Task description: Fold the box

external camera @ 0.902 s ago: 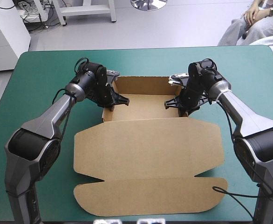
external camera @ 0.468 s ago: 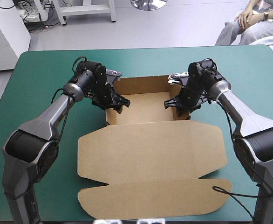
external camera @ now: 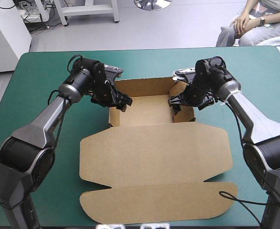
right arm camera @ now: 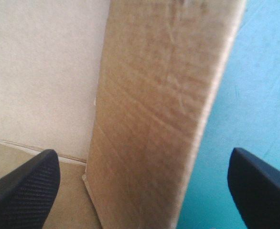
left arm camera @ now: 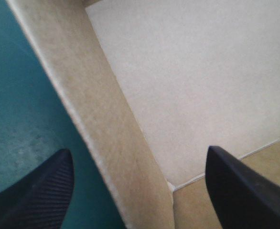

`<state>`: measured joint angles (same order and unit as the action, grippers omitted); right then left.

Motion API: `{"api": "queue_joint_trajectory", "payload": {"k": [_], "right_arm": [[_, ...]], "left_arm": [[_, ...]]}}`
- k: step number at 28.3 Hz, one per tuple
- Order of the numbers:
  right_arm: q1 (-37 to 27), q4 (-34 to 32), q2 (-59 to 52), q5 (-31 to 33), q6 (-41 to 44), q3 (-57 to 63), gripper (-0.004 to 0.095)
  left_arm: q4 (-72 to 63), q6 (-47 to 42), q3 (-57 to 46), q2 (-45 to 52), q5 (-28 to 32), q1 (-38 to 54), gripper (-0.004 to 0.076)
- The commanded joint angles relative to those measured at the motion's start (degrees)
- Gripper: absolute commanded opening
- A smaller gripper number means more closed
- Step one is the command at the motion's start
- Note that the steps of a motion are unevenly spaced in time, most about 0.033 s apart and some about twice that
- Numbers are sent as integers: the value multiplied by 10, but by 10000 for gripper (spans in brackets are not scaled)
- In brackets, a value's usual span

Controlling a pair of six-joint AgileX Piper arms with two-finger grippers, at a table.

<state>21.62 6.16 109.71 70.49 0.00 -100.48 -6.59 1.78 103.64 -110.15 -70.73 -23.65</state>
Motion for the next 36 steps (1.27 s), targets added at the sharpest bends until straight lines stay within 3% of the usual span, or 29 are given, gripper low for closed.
{"api": "queue_joint_trajectory", "payload": {"k": [1,10,12,15,19,20,29,36], "right_arm": [[0,-1,-63,15,-12,-37,879],[0,-4,-103,13,-20,-43,878],[0,-1,-103,13,-20,-43,878],[0,1,-106,13,-22,-43,878],[-1,-9,-105,13,-24,-43,878],[-1,-12,-104,13,-24,-43,878],[-1,-21,-82,-3,-33,-43,878],[-1,-20,-20,-42,-37,-43,878]], "left_arm": [[-11,2,46,62,-31,1,547],[27,0,106,157,-32,0,544],[29,0,106,183,-32,0,507],[20,11,97,233,-32,0,326],[24,54,35,310,-32,0,14],[24,62,9,333,-32,0,-6],[92,80,-309,529,-32,0,-7],[106,20,-580,652,-14,0,-6]]}}
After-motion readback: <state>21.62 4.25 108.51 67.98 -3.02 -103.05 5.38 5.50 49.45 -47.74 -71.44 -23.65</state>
